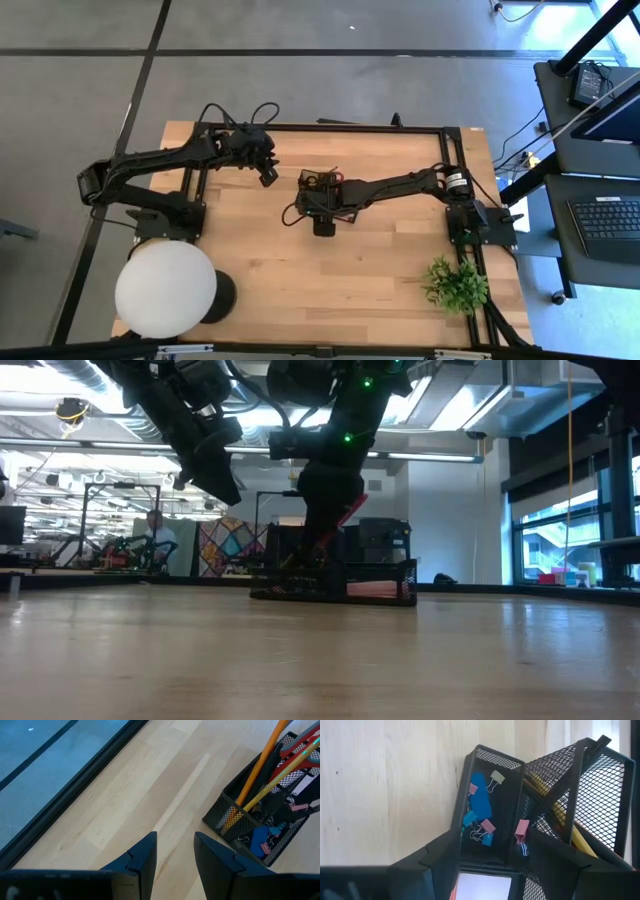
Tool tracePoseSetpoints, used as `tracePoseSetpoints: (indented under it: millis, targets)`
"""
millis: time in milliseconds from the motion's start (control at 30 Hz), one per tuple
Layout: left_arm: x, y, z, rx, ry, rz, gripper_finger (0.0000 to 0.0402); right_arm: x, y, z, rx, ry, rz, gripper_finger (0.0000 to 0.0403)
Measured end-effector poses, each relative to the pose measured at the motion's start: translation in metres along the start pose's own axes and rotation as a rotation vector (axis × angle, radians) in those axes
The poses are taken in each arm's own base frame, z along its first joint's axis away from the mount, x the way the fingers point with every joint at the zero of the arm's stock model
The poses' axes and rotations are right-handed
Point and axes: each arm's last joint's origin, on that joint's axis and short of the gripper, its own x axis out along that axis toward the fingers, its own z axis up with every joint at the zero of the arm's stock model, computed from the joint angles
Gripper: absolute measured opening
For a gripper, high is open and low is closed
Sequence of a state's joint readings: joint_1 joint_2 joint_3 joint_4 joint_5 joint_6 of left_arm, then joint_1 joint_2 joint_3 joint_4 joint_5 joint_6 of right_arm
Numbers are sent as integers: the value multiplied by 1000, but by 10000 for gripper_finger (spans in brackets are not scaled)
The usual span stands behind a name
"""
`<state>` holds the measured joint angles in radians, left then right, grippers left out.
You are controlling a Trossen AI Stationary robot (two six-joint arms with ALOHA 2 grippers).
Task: Pick and place office supplies into organizer
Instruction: Put the pink binder clip into the desk organizer, then put the blue binder clip into the desk organizer
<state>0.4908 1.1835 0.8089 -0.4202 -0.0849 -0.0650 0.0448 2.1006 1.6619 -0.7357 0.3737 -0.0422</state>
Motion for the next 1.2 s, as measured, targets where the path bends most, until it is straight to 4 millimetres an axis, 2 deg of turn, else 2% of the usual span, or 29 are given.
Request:
tracePoseSetpoints:
  millis: [100, 333, 667, 767, 867, 1000, 1100, 1200]
  targets:
    - [0, 0, 0, 0, 0, 0, 125, 0, 0, 0, -23, 0, -6, 228]
    - [0, 0, 0, -1, 0, 0, 125, -3, 0, 0, -98, 10, -174, 228]
    - [0, 0, 0, -3, 2, 0, 125, -11, 10, 4, -124, -9, -170, 228]
    - [0, 0, 0, -2, 3, 0, 125, -28, 8, 20, -103, -71, -168, 228]
    - [0, 0, 0, -2, 3, 0, 125, -58, -3, 36, -64, -143, -136, 228]
    - [0, 0, 0, 0, 4, 0, 125, -102, -30, 46, -1, -220, -32, 228]
    - [0, 0, -1, 1, 9, 1, 125, -132, -60, 41, 60, -272, 45, 228]
    - [0, 0, -3, 3, 27, 2, 125, -153, -89, 28, 135, -311, 87, 228]
